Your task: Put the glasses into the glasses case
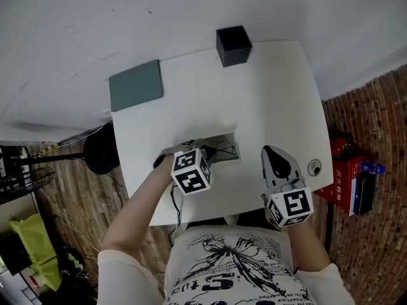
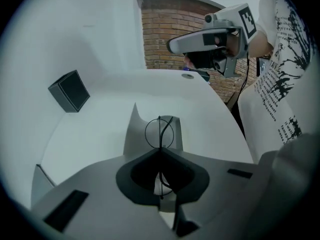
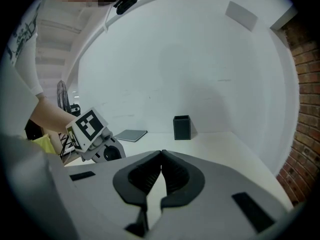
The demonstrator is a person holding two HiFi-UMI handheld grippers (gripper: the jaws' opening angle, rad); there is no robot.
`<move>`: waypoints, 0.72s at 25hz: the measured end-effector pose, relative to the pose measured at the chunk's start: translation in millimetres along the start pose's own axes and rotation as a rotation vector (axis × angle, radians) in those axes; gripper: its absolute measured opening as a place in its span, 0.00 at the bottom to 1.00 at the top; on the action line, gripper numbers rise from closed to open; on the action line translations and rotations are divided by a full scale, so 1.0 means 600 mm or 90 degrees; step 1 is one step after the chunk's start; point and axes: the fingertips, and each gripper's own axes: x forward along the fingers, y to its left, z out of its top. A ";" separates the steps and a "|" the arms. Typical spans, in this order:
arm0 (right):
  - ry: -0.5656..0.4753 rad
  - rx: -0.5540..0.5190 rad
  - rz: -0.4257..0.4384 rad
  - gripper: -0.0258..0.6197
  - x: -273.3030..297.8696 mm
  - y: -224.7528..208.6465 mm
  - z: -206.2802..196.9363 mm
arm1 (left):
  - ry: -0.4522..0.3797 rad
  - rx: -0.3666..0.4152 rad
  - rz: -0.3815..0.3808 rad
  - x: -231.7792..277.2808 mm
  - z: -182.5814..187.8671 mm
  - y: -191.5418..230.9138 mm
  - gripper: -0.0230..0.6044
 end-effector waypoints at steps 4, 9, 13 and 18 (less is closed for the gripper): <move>0.012 -0.001 0.002 0.06 0.003 -0.005 -0.009 | 0.019 -0.013 -0.032 0.021 -0.004 -0.006 0.06; 0.030 -0.009 0.014 0.06 0.008 -0.006 -0.021 | 0.028 -0.036 -0.051 0.029 -0.005 -0.006 0.06; 0.037 -0.007 0.018 0.06 0.011 -0.010 -0.024 | 0.027 -0.041 -0.051 0.031 -0.004 -0.004 0.07; 0.029 -0.014 0.030 0.06 0.005 -0.008 -0.014 | 0.026 -0.044 -0.032 0.031 -0.004 -0.012 0.18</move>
